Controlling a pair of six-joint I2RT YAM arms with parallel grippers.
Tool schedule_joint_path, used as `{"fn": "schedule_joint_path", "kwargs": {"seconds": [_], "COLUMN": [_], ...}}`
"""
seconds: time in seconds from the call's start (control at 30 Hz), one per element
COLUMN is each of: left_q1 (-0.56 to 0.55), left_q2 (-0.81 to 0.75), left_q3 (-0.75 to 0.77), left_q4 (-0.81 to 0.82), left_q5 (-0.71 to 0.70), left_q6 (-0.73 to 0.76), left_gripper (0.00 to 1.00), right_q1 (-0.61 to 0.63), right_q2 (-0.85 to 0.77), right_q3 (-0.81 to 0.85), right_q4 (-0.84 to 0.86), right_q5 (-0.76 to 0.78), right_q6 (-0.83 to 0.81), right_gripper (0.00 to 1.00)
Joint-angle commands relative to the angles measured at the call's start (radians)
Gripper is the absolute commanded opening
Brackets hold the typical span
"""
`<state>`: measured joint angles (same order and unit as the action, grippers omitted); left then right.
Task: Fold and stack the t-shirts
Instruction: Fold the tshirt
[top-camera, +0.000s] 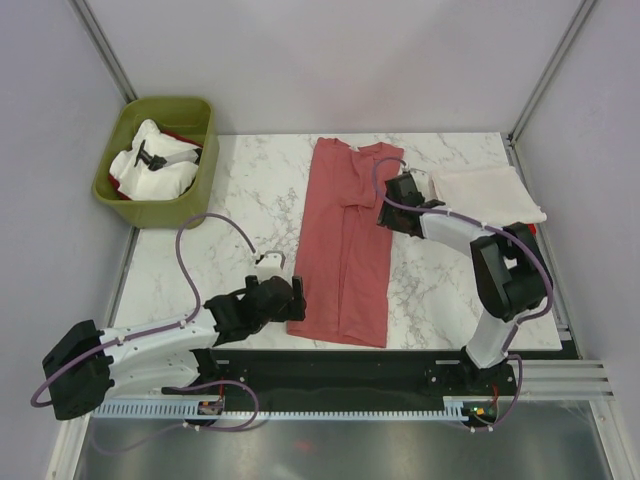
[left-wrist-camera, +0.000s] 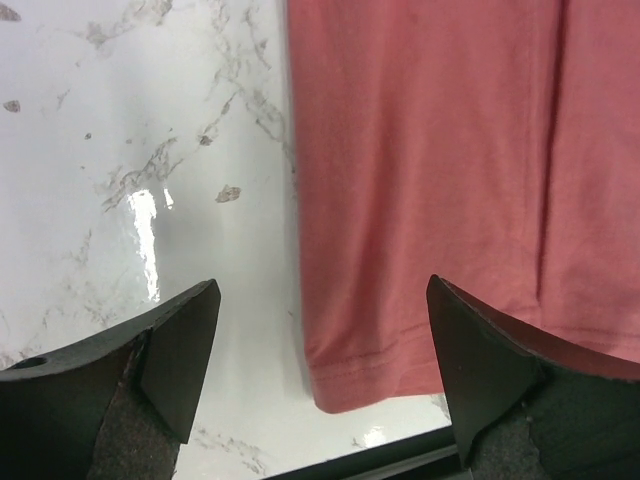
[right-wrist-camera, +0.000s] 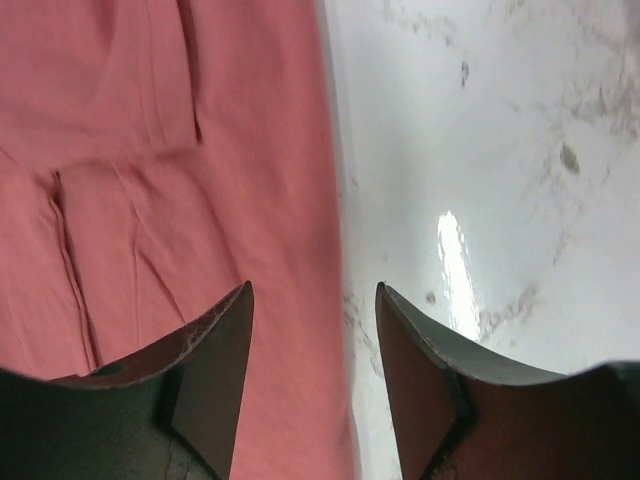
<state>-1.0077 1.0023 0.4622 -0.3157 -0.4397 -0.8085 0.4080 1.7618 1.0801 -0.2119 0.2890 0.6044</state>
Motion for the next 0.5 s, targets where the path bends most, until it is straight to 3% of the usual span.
{"fn": "schedule_joint_path", "kwargs": {"seconds": [0.0,0.17,0.47], "left_q1": [-0.003,-0.003,-0.006], "left_q2": [-0.001,0.007,-0.014], "left_q3": [-0.069,-0.077,-0.122], "left_q4": [0.159,0.156,0.217], "left_q5": [-0.073,-0.123,-0.093], "left_q6": [-0.029,-0.043,-0.032], "left_gripper": [0.91,0.90,0.90], "right_q1": [-0.040,-0.069,-0.129], "right_q2": [0.076,0.293,0.557], "right_q3": [0.153,0.451,0.817], "right_q4": [-0.015,-0.154,-0.233], "right_q5": [0.047,0.064,0.042], "right_q6": [-0.003,-0.006,0.015], "right_gripper": [0.58,0.52,0.50]}}
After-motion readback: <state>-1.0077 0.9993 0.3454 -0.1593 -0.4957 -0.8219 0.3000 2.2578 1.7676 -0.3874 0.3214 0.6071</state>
